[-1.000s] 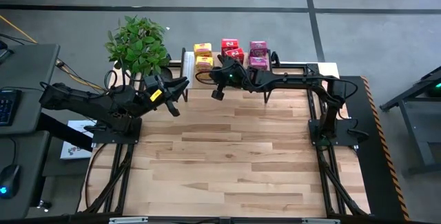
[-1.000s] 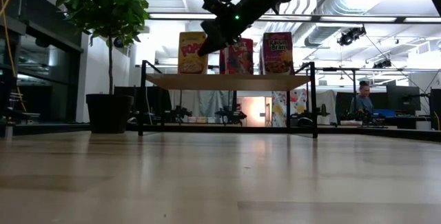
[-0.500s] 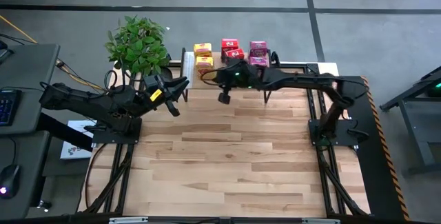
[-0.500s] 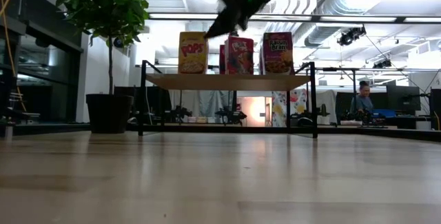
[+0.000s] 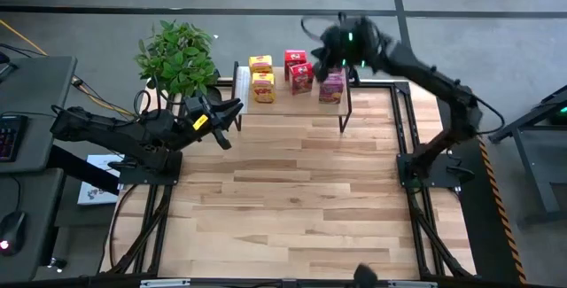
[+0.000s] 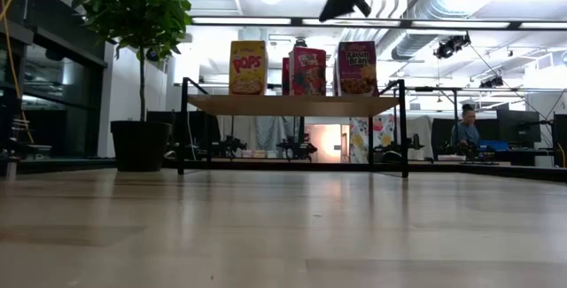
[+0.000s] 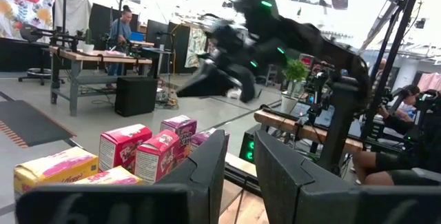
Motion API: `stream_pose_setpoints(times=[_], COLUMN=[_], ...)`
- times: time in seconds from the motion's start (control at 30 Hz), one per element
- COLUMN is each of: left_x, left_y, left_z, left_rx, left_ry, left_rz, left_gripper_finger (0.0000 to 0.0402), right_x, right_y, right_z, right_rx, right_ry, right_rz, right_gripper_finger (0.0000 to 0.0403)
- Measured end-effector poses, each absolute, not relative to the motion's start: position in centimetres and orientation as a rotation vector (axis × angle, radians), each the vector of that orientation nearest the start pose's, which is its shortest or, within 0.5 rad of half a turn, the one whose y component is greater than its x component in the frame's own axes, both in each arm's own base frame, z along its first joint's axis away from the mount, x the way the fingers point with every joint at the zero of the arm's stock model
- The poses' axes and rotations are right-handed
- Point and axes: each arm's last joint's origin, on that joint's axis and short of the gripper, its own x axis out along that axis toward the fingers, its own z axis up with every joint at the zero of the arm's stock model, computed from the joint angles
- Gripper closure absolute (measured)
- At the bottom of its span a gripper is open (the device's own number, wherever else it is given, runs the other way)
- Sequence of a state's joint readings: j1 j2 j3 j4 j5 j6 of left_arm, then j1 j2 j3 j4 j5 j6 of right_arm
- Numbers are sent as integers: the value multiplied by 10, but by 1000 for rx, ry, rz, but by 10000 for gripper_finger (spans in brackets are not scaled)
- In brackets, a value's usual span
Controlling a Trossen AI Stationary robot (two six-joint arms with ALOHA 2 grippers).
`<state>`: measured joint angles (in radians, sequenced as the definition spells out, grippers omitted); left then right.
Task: Stack cereal on shelf
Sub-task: Adjust the red cereal box
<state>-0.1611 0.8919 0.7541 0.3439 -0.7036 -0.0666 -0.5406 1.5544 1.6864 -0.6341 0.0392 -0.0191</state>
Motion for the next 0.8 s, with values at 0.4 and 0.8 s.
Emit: stream_pose_setpoints(times=[0.4,0.8], left_x=[194,194], left_y=[-12,-12], left_z=[353,353], left_rx=[-152,-153], left_ry=[-208,-208], left_rz=[535,534], left_gripper_finger=[332,332], right_x=[295,311], right_y=[-239,-249], right_z=[418,394], right_rx=[246,175], right_ry=[842,870], right_rz=[-407,-425], right_gripper_finger=[403,403])
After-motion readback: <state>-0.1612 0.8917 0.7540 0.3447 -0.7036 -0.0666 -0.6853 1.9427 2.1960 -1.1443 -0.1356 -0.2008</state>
